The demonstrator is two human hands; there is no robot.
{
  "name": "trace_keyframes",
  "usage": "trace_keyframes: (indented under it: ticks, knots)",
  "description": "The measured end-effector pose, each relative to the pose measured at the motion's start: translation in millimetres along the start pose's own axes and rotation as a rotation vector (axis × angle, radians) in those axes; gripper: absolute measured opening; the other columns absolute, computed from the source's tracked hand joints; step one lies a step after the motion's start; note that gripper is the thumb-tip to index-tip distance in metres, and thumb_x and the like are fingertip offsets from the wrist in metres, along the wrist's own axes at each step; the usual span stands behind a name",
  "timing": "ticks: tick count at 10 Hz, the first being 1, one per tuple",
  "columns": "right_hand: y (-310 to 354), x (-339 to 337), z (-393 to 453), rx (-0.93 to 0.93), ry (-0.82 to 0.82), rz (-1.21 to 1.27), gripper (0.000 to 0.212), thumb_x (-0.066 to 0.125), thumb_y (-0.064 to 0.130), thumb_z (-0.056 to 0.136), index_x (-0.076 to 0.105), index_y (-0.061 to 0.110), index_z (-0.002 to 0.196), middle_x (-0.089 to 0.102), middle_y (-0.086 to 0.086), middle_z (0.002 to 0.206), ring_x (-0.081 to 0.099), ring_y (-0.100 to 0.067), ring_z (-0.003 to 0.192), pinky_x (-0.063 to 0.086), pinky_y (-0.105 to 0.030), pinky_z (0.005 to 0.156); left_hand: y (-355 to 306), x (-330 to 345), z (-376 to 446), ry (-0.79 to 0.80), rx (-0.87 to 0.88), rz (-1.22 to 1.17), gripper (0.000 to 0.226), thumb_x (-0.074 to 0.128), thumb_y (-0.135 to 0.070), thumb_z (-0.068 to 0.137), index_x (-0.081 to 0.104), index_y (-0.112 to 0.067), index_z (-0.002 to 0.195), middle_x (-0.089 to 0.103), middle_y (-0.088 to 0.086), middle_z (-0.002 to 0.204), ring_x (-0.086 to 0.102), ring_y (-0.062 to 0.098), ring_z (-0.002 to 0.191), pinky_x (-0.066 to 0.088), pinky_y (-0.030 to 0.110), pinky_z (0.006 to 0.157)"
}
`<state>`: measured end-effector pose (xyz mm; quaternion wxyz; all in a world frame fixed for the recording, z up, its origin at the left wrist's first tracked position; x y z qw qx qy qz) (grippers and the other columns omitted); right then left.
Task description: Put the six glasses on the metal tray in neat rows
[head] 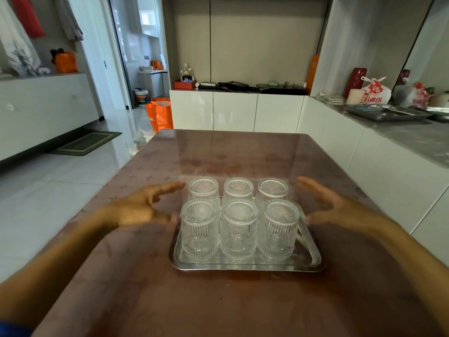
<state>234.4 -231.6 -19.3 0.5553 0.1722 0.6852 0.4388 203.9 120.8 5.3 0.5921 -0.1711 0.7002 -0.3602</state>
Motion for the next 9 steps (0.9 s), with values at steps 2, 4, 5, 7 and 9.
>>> trace_keyframes:
  ticks: [2,4,5,7,9]
  knots:
    - [108,28,35,-0.257,-0.071,-0.251,0.061,0.068,0.069,0.071,0.056,0.044,0.125,0.05,0.025,0.135,0.047,0.002,0.122,0.038,-0.02,0.095,-38,-16,22,-0.11,0.172,0.128,0.043,0.064,-0.055,0.08,0.057,-0.048,0.122,0.054,-0.022,0.135,0.045,0.003,0.126,0.037,0.018,0.096]
    - [110,77,62,-0.221,-0.009,-0.407,0.05,0.071,0.05,0.082,0.063,0.029,0.127,0.054,0.014,0.138,0.049,-0.006,0.123,0.039,-0.032,0.1,-38,9,35,-0.119,0.198,0.331,0.04,0.069,-0.041,0.086,0.064,-0.025,0.123,0.059,-0.003,0.137,0.055,0.017,0.123,0.041,0.031,0.102]
    - [111,68,59,-0.25,-0.024,-0.372,0.042,0.072,0.048,0.083,0.067,0.028,0.12,0.057,0.016,0.131,0.052,-0.002,0.119,0.037,-0.023,0.093,-43,8,33,-0.132,0.229,0.35,0.039,0.069,-0.041,0.086,0.067,-0.022,0.12,0.062,-0.004,0.132,0.058,0.017,0.12,0.045,0.037,0.105]
    - [86,22,32,-0.195,-0.001,-0.184,0.051,0.074,0.054,0.07,0.063,0.037,0.117,0.051,0.026,0.13,0.046,0.016,0.117,0.032,-0.016,0.097,-40,8,32,-0.133,0.241,0.321,0.039,0.068,-0.042,0.087,0.067,-0.023,0.12,0.062,-0.005,0.131,0.056,0.015,0.121,0.045,0.039,0.106]
    - [54,15,14,-0.096,-0.029,-0.147,0.055,0.073,0.044,0.075,0.061,0.03,0.126,0.047,0.011,0.145,0.04,-0.011,0.137,0.031,-0.033,0.111,-48,7,29,-0.161,0.257,0.298,0.037,0.067,-0.042,0.088,0.065,-0.026,0.121,0.061,-0.008,0.129,0.057,0.015,0.12,0.05,0.035,0.101]
Point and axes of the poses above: each hand's wrist, its own z-axis towards the middle knuckle, its own x-axis out of the palm, y = z × x, the point moved 10 cm from there along z, towards the middle knuckle
